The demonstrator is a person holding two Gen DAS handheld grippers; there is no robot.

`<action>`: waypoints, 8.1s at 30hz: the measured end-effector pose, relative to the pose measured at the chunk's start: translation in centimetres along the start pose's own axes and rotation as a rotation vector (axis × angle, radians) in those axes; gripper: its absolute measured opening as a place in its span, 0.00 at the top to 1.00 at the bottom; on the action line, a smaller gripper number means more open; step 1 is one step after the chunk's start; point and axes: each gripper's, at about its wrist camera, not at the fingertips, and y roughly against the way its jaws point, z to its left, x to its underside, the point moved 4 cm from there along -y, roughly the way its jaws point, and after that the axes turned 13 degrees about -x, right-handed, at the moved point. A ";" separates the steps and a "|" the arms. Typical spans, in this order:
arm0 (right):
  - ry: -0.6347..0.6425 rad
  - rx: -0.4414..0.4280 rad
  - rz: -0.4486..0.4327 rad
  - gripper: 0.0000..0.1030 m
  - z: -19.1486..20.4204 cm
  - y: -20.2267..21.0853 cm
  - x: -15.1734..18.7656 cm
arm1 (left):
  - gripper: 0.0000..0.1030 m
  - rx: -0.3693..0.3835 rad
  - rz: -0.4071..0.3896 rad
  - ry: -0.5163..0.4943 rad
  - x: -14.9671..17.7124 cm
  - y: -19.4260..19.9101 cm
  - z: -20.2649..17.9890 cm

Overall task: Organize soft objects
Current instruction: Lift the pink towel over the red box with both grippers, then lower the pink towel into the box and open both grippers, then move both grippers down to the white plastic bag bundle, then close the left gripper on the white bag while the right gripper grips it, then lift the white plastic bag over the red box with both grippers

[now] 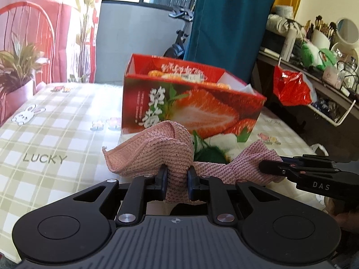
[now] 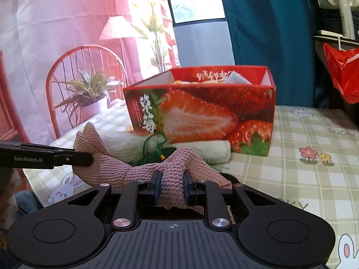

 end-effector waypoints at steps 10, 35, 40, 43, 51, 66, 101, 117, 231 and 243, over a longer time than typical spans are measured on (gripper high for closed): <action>0.000 0.004 -0.025 0.82 0.2 0.5 -0.2 | 0.82 0.012 -0.001 -0.005 0.3 0.0 -0.5; 0.023 -0.012 -0.114 0.82 0.2 1.4 -3.7 | 0.82 0.019 -0.157 -0.012 -4.1 2.2 -0.4; 0.046 -0.024 -0.149 0.82 -0.3 1.2 -6.8 | 0.82 0.032 -0.190 -0.016 -7.7 1.8 -0.4; 0.058 -0.031 -0.170 0.82 -0.9 1.0 -9.1 | 0.82 0.041 -0.217 -0.022 -10.1 1.4 -0.5; 0.096 -0.009 -0.172 0.82 -4.4 -2.0 -15.5 | 0.82 0.027 -0.222 -0.080 -17.0 -4.1 -1.8; -0.133 0.093 0.020 0.83 -14.4 -15.7 -22.4 | 0.81 0.016 -0.013 -0.083 -21.7 -19.2 -0.5; 0.031 0.093 0.072 0.44 -6.7 -7.7 -16.2 | 0.37 -0.040 0.021 -0.155 -14.5 -7.5 -1.6; -0.026 0.042 0.134 0.44 -3.0 -5.5 -5.8 | 0.37 -0.012 0.116 -0.085 -5.5 -3.7 -0.9; -0.082 0.153 -0.174 0.72 -8.8 -4.3 -14.1 | 0.73 -0.018 -0.039 -0.005 -14.0 -9.4 0.3; -0.116 0.216 -0.097 0.69 -11.7 -6.4 -13.7 | 0.50 -0.021 0.019 -0.001 -14.5 -12.6 1.5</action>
